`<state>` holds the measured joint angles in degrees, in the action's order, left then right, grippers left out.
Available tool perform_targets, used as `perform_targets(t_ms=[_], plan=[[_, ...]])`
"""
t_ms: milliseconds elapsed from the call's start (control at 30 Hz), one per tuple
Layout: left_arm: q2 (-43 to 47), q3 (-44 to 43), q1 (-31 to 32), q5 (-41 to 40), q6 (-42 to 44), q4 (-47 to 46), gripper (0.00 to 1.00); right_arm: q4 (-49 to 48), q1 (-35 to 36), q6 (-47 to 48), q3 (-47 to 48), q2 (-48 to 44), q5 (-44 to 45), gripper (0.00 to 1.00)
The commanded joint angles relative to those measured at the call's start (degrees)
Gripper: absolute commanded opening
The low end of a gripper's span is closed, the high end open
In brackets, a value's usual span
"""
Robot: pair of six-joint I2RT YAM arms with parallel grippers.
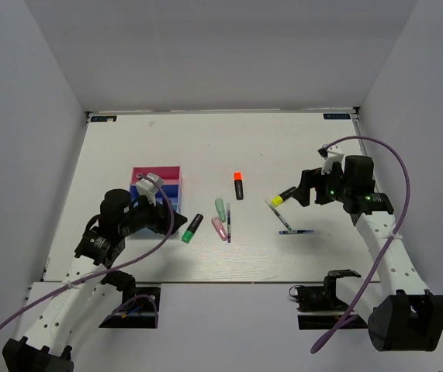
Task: Sort the stationery into containers
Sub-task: Pick up the stationery from the center of the board.
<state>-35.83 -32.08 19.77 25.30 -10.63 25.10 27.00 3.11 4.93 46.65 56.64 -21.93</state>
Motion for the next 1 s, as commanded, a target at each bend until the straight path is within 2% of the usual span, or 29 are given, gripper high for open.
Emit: perform_targets(t_ms=[0,67,133,233,267,333,367,400,433,467,500,533,567,600,633,700,733,833,933,967], plan=[[-0.46,-4.13,0.09,2.74,0.08,-0.41,0.78,0.24,0.05,-0.71,1.60,0.14,-1.88,0.91],[-1.69,-4.84,0.09,3.00,0.52,0.29,0.73,0.42,-0.04,0.95,1.16,-0.48,-2.06,0.91],[-2.57,-5.36,0.35,3.27,0.79,1.00,0.63,0.94,-0.04,3.14,0.81,-1.01,-1.98,0.91],[-4.76,-6.59,2.02,2.57,1.32,1.35,0.31,1.64,-0.21,5.61,0.19,-1.01,-1.45,0.91],[-7.03,-6.94,2.72,2.30,1.67,1.53,0.12,1.65,-0.21,7.36,0.02,-1.09,0.03,0.91],[-9.15,-9.14,6.48,0.38,2.28,3.10,0.00,4.09,-0.04,11.22,0.71,-0.48,-3.81,0.91],[-11.86,-12.10,7.99,-1.38,3.50,3.63,0.00,3.33,0.05,10.29,0.37,-0.57,-4.17,0.91],[-14.94,-13.18,11.22,-2.70,4.04,4.94,0.00,3.32,-0.39,10.02,0.02,-0.57,-4.95,0.37],[-18.19,-14.32,15.69,-6.37,4.65,6.43,0.00,3.32,-0.04,10.01,0.10,-0.66,-4.79,0.00],[-20.22,-17.90,17.83,-11.62,6.75,7.06,0.00,3.14,-0.04,8.79,0.10,-0.66,-2.96,0.00],[-22.07,-18.80,21.94,-14.03,7.29,8.89,0.26,2.79,-0.13,7.91,-0.07,-0.66,-2.85,0.00],[-27.92,-20.21,23.63,-16.40,7.82,9.69,0.45,2.70,-0.04,8.08,-0.07,-0.74,-2.24,0.08],[-30.06,-23.44,27.56,-22.86,8.08,11.36,0.49,3.14,-0.13,8.08,-0.16,-0.57,-0.84,0.44],[-32.08,-24.52,28.39,-24.49,8.08,11.89,0.60,3.14,-0.21,8.51,0.01,-0.57,-0.48,0.90],[-37.85,-26.18,28.92,-26.86,8.08,12.60,0.62,3.75,-0.04,8.43,0.36,0.04,-0.57,0.90],[-43.06,-29.34,29.36,-29.86,7.56,14.62,0.62,4.90,0.22,8.43,0.89,0.57,-1.70,0.90],[-46.14,-30.32,29.19,-31.87,7.21,15.58,0.60,5.16,-0.04,8.43,0.90,0.75,-1.88,0.83],[-51.77,-33.49,27.09,-35.67,5.19,20.15,0.59,5.07,-0.22,8.52,0.89,0.74,-1.97,0.74],[-53.63,-33.76,25.50,-36.99,4.39,18.94,0.69,5.25,-0.13,8.52,0.89,0.75,-1.71,0.71],[-54.77,-33.67,25.06,-37.25,4.22,18.15,0.69,5.34,-0.21,8.43,1.07,0.92,-1.71,0.71]])
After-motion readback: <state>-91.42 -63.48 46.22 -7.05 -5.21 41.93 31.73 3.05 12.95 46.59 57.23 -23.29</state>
